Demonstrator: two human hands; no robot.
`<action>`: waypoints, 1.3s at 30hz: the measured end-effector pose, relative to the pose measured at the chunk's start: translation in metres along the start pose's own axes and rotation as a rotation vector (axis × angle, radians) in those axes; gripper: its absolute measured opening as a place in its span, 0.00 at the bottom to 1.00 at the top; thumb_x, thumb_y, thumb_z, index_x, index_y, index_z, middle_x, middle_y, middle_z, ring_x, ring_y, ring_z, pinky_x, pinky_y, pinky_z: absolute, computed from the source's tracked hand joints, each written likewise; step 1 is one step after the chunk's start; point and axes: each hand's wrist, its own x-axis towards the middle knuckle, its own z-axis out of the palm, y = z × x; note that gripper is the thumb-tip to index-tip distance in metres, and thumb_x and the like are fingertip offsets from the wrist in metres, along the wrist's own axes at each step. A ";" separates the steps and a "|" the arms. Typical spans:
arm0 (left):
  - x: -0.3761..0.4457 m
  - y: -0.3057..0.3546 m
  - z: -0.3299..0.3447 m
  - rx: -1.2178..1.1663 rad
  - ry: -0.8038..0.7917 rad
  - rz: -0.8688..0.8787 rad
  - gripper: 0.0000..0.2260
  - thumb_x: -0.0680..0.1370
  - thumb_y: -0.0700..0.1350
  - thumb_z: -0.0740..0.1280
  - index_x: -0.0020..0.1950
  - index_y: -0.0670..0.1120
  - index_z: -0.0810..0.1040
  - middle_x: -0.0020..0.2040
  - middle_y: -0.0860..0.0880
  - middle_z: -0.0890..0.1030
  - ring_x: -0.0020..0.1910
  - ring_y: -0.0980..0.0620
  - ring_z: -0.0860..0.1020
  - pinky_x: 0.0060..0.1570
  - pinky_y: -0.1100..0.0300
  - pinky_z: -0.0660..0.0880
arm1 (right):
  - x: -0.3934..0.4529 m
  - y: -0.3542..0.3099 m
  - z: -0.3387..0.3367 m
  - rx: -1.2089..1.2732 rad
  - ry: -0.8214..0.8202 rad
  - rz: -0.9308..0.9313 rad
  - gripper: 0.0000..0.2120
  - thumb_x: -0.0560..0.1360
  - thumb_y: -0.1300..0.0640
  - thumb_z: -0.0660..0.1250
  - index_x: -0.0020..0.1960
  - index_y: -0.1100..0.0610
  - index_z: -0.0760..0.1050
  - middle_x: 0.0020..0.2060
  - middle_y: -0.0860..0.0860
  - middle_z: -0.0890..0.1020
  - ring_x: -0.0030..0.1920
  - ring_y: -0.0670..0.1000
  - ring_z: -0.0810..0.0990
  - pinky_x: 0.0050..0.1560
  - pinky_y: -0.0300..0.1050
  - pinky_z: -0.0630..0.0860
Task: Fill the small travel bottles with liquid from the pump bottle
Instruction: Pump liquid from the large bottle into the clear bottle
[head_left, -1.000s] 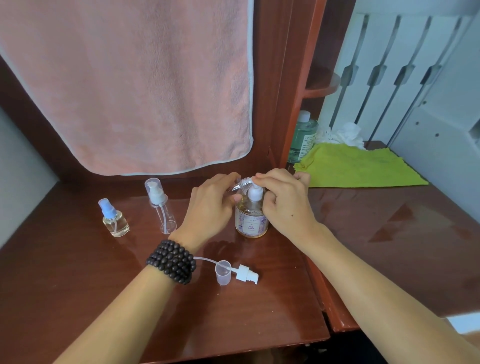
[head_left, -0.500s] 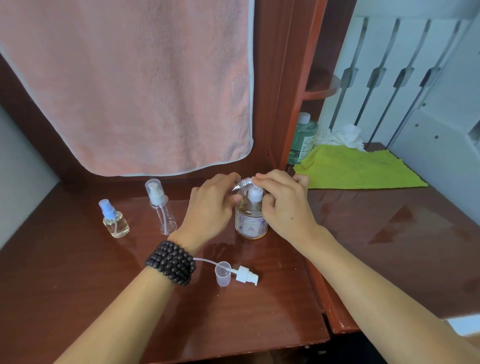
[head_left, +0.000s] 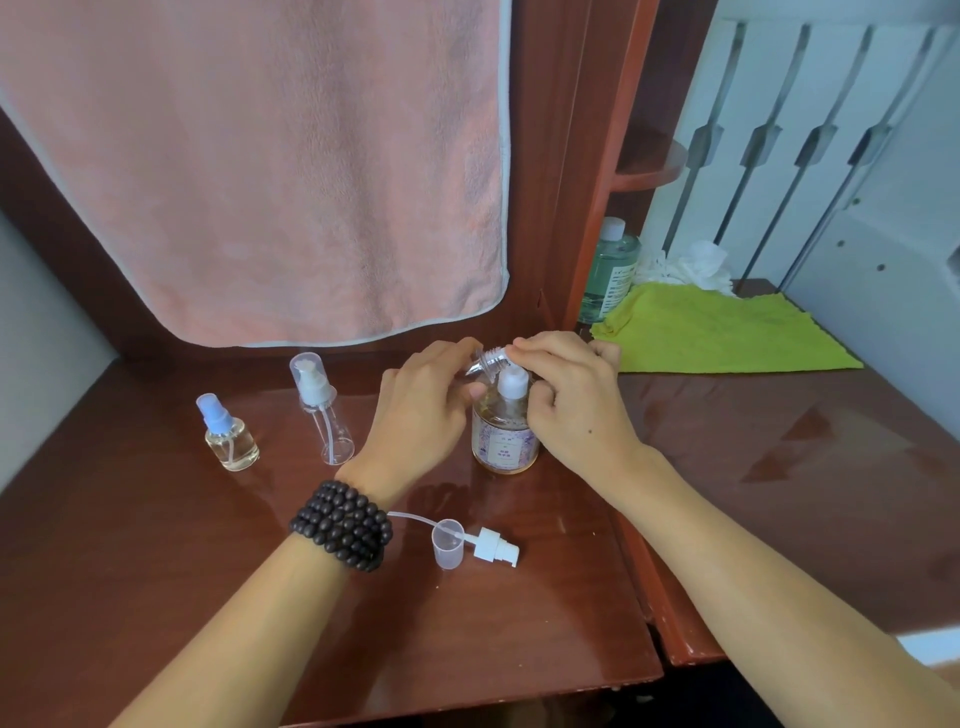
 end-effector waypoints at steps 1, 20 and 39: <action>0.000 0.000 0.001 0.003 -0.008 0.000 0.15 0.75 0.49 0.64 0.61 0.59 0.70 0.54 0.55 0.79 0.53 0.46 0.79 0.54 0.39 0.75 | 0.000 0.000 0.000 0.001 -0.004 0.003 0.25 0.62 0.70 0.60 0.53 0.56 0.85 0.52 0.48 0.84 0.54 0.48 0.80 0.52 0.51 0.62; -0.003 0.000 0.003 0.003 -0.011 -0.009 0.15 0.75 0.48 0.64 0.61 0.58 0.70 0.51 0.58 0.76 0.52 0.47 0.79 0.54 0.39 0.75 | 0.003 -0.004 0.000 -0.034 -0.032 -0.010 0.24 0.62 0.69 0.60 0.51 0.55 0.85 0.49 0.48 0.84 0.49 0.50 0.82 0.49 0.50 0.60; -0.003 0.001 0.003 0.028 0.020 -0.001 0.15 0.75 0.47 0.63 0.62 0.55 0.72 0.53 0.55 0.78 0.52 0.47 0.79 0.53 0.40 0.76 | 0.001 -0.009 -0.002 -0.041 -0.010 0.025 0.21 0.65 0.66 0.60 0.52 0.55 0.85 0.50 0.47 0.84 0.50 0.49 0.81 0.49 0.46 0.59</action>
